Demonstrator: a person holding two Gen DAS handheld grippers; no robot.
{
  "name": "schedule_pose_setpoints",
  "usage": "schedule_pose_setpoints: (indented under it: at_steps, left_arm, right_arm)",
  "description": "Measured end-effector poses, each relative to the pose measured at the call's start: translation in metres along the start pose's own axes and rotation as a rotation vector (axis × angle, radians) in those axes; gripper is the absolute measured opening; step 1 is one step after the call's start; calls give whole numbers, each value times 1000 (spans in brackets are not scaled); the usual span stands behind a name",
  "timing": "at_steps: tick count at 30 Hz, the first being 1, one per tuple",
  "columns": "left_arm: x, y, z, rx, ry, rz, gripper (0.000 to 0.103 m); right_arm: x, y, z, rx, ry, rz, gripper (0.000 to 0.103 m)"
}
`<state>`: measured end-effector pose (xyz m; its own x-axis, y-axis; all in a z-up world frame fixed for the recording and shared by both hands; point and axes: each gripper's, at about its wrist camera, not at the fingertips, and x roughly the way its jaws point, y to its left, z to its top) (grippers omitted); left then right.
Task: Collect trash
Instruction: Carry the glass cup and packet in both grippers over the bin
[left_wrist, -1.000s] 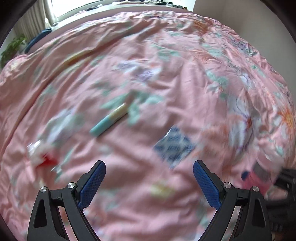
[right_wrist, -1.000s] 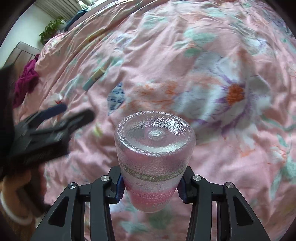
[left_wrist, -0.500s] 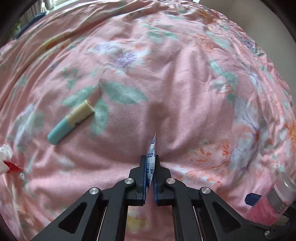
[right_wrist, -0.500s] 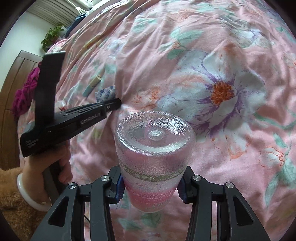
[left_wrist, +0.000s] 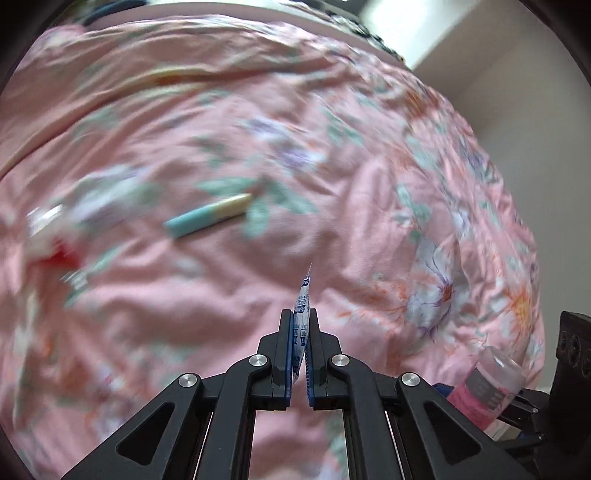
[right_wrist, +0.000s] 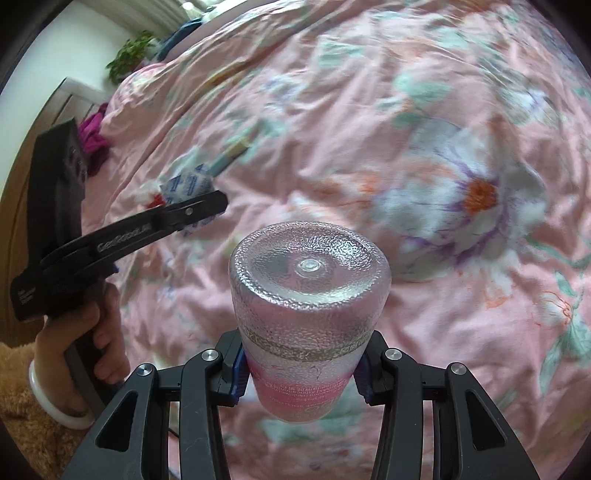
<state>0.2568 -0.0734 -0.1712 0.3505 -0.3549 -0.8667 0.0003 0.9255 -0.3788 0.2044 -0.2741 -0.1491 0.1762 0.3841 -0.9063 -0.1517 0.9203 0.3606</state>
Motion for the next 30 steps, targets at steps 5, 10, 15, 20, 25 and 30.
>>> schedule_pose_setpoints:
  at_steps: [5,10,15,20,25,30]
  left_arm:
    - [-46,50,-37,-116,-42,103,5]
    - [-101,113,-100,-254,-61,288,5]
    - [-169,169,-172,-393,-105,450,5]
    - [-228,218,-252,-580,-164,543,5]
    - [-268,262,-340,-790,-198,601,5]
    - [-300,305,-439,-1025,-236,668,5]
  right_arm:
    - [9,52,-2,-115,17,16,45]
    - [24,128,-14,-259,45,30,45]
    - [43,212,-45,-415,96,69,45]
    - [69,305,-93,-600,181,136,45]
    - [94,390,-149,-787,278,199,45]
    - [121,467,-218,-998,382,251,45]
